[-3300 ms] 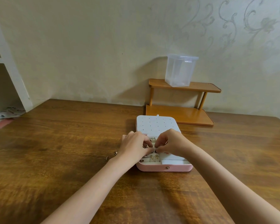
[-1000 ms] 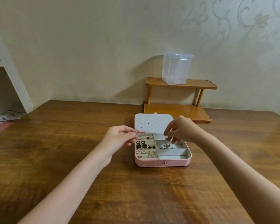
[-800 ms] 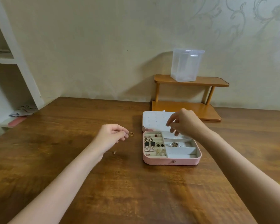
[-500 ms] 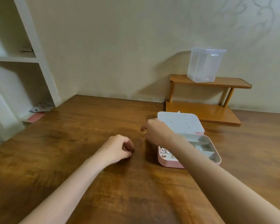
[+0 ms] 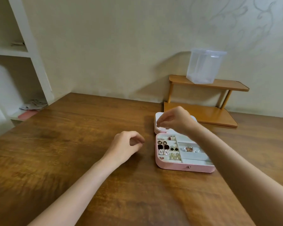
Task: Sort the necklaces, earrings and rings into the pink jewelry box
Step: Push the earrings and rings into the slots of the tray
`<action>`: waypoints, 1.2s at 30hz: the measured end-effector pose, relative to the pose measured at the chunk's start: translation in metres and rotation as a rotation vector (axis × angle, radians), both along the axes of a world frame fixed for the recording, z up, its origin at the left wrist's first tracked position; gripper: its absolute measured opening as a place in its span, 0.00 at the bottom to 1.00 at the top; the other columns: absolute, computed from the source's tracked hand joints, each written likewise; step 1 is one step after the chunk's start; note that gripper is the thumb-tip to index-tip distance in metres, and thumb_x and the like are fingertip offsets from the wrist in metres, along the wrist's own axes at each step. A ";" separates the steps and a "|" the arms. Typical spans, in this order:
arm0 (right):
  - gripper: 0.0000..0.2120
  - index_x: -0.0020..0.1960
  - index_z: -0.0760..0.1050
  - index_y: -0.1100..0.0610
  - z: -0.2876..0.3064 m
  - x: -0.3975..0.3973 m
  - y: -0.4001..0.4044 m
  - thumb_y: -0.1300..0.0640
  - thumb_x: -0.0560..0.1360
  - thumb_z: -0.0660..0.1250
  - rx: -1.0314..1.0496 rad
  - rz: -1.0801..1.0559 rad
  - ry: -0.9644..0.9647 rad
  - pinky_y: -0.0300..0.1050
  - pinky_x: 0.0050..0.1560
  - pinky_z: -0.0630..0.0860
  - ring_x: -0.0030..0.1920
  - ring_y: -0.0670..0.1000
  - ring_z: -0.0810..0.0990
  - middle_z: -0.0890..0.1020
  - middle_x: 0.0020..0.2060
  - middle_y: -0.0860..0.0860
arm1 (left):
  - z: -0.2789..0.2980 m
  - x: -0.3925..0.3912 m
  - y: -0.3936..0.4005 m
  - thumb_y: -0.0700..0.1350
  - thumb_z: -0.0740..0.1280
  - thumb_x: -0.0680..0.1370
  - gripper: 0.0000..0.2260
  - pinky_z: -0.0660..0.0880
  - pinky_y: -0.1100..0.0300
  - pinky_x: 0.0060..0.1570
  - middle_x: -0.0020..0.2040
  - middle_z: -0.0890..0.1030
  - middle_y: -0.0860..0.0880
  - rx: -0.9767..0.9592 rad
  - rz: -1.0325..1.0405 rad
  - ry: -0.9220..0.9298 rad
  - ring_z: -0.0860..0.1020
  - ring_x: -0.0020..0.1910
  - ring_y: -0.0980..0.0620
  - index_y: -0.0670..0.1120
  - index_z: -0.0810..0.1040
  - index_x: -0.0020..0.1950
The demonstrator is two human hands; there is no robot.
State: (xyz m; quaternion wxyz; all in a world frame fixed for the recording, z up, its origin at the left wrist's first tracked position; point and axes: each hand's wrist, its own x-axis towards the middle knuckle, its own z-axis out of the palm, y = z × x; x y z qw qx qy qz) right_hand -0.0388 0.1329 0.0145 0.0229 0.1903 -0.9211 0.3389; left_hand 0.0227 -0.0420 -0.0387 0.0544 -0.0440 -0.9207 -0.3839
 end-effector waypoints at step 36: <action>0.07 0.49 0.83 0.58 -0.027 0.014 0.032 0.63 0.72 0.69 0.360 0.126 0.050 0.37 0.48 0.75 0.44 0.47 0.76 0.79 0.51 0.52 | 0.010 -0.003 0.033 0.36 0.69 0.73 0.09 0.77 0.67 0.46 0.45 0.82 0.53 0.386 -0.112 -0.083 0.80 0.46 0.58 0.51 0.79 0.44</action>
